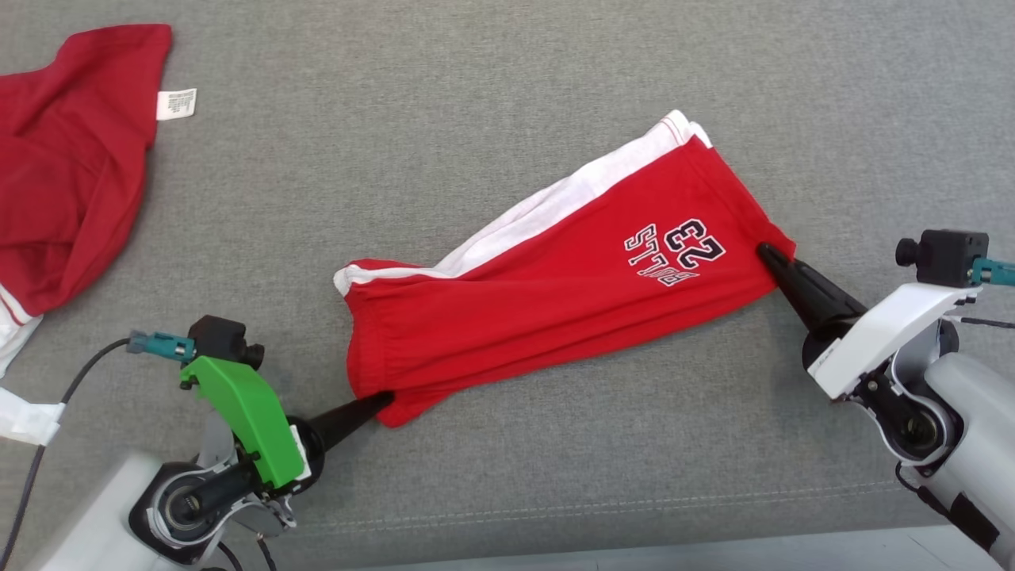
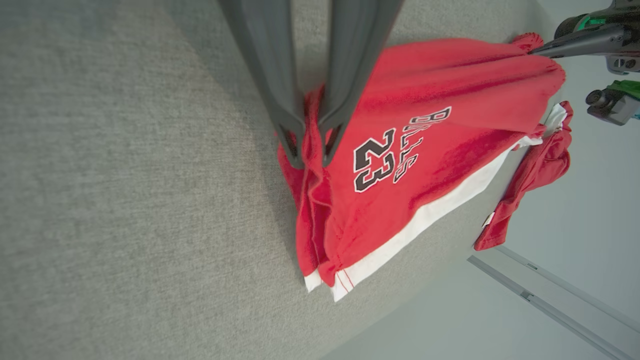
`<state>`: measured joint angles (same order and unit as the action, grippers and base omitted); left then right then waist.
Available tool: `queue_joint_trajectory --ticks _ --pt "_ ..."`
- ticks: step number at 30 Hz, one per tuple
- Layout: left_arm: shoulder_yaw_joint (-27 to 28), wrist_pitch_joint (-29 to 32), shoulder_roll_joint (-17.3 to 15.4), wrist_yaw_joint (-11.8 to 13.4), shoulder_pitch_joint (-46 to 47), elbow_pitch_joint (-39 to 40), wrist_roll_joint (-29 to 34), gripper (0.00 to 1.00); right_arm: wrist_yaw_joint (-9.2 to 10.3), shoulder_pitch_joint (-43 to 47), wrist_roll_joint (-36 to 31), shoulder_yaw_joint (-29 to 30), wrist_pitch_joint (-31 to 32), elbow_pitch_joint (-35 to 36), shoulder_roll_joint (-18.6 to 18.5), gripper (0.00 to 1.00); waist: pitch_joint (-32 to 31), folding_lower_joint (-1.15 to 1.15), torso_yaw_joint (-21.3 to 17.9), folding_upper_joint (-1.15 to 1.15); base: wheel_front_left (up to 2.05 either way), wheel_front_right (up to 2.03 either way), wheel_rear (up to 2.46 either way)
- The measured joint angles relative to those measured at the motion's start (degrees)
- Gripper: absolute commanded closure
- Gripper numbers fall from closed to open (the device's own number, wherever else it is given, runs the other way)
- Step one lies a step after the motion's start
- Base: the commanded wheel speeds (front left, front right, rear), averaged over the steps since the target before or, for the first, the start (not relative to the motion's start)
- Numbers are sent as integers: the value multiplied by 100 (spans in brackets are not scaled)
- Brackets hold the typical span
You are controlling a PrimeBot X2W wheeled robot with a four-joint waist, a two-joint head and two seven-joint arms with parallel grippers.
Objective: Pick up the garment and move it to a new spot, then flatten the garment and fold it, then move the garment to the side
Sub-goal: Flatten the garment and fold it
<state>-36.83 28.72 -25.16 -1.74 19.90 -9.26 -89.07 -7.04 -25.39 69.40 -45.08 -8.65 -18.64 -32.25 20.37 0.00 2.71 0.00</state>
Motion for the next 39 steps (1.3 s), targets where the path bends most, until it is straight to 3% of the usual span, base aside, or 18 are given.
queue_joint_trajectory --ticks 14,32,39 --pt "134 255 -369 5 -65 389 -144 100 267 883 -20 -45 -349 743 -2 100 -7 0 -233 0 0 0 0" --pt "133 409 -524 22 -263 603 -303 100 514 1241 -32 180 -501 1036 64 100 -100 0 17 0 0 0 0" --pt "76 755 -637 63 -259 659 -394 100 564 1258 -89 177 -502 1134 142 100 -83 0 -1 0 0 0 0"
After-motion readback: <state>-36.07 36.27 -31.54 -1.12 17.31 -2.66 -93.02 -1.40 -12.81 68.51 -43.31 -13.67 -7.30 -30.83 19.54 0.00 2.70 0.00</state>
